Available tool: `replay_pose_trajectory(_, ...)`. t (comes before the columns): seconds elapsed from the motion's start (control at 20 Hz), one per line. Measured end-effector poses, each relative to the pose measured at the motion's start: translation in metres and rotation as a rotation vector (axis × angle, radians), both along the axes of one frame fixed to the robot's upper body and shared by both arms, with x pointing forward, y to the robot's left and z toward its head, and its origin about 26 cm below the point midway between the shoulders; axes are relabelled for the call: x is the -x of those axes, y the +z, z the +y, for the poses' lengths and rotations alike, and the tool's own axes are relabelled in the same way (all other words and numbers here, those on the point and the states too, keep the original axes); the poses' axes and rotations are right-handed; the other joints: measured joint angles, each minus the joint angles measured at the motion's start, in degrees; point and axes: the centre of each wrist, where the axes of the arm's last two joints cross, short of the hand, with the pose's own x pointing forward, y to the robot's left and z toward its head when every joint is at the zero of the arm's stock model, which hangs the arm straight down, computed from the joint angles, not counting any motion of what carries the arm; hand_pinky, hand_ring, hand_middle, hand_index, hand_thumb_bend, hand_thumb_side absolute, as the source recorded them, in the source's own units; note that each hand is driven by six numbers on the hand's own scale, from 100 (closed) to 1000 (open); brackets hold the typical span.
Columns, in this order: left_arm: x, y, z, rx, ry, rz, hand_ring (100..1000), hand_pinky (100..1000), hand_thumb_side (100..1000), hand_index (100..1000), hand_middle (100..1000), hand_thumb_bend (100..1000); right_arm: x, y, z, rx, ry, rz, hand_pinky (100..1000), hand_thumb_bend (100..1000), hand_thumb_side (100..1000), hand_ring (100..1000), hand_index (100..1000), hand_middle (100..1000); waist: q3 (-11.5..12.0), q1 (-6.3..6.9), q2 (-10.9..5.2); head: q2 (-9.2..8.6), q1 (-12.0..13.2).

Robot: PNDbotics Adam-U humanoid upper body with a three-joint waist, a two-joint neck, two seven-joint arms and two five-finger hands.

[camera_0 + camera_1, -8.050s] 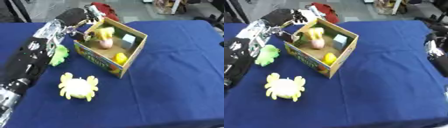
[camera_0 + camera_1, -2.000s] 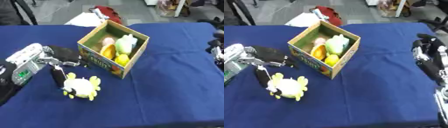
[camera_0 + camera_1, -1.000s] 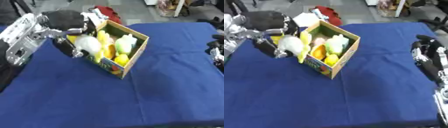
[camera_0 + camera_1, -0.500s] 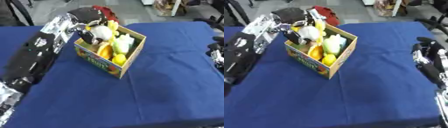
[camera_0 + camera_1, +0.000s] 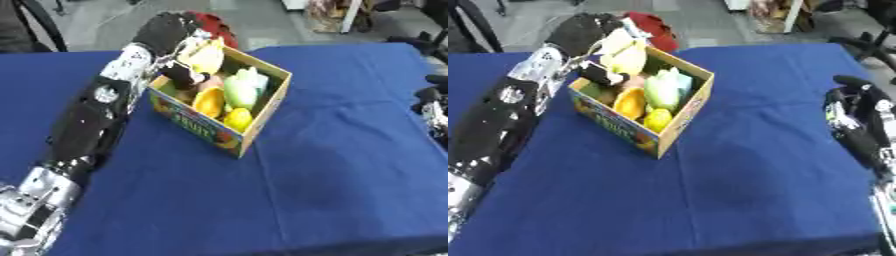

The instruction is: Pick up objects on the table and place them in the box.

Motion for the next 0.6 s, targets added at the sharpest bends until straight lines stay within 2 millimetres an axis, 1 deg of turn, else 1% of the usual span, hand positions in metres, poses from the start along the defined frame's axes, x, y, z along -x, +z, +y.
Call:
replay_pose_trajectory(0.05,0.002,0.007,0.006,0.033,-0.001,-0.028,765,814,404,911,796,363,0.000,0.000,0.000,0.000,0.000,0.000,621,100,583,579,809,608,0.3,0.00,0.00,0.00,-0.2)
replay_pose_trajectory(0.1,0.006,0.013,0.013,0.076,-0.005,-0.055,699,773,225,878,737,146,0.000,0.000,0.000,0.000,0.000,0.001,621,100,583,580,809,608,0.6,-0.01,0.00,0.00,-0.3)
replay_pose_trajectory(0.15,0.010,0.019,0.020,0.134,-0.020,-0.082,693,769,213,876,732,130,0.000,0.000,0.000,-0.001,0.000,0.001,621,100,583,580,809,608,1.0,-0.01,0.00,0.00,-0.4)
replay_pose_trajectory(0.2,0.015,0.026,0.027,0.196,-0.037,-0.105,664,749,263,852,693,100,0.000,0.000,0.000,-0.002,0.000,0.000,621,100,575,580,812,609,1.5,-0.01,0.00,0.00,-0.4)
replay_pose_trajectory(0.25,0.022,0.032,0.035,0.272,-0.061,-0.131,653,740,234,844,680,100,0.000,0.000,0.000,-0.003,0.000,0.000,621,100,584,581,814,610,2.1,-0.01,0.00,0.01,-0.4)
replay_pose_trajectory(0.3,0.031,0.037,0.044,0.344,-0.088,-0.152,643,733,266,835,666,100,0.000,0.000,0.000,-0.004,0.000,-0.002,621,100,584,582,818,612,2.8,-0.01,0.00,0.01,-0.5)
replay_pose_trajectory(0.35,0.041,0.041,0.052,0.411,-0.114,-0.167,642,732,273,834,665,100,0.000,0.000,0.000,-0.006,0.001,-0.003,621,100,584,582,819,612,3.3,-0.01,0.00,0.01,-0.7)
replay_pose_trajectory(0.4,0.053,0.043,0.061,0.486,-0.145,-0.177,636,726,363,826,655,100,0.000,0.001,0.000,-0.007,0.002,-0.007,620,100,573,583,825,614,3.9,-0.01,0.00,0.01,-0.9)
replay_pose_trajectory(0.45,0.064,0.044,0.069,0.552,-0.176,-0.180,635,726,338,826,654,100,0.000,0.002,0.000,-0.011,0.003,-0.011,620,100,587,583,826,615,4.4,-0.01,0.00,0.01,-0.9)
replay_pose_trajectory(0.55,0.087,0.041,0.081,0.681,-0.238,-0.174,620,707,431,817,634,100,0.000,0.005,0.002,-0.021,0.007,-0.023,619,100,594,586,837,623,5.2,-0.01,0.00,0.03,-1.1)
replay_pose_trajectory(0.6,0.099,0.038,0.086,0.743,-0.266,-0.168,619,705,443,816,632,100,0.000,0.006,0.003,-0.027,0.011,-0.029,619,100,594,587,841,625,5.6,-0.01,0.00,0.05,-1.2)
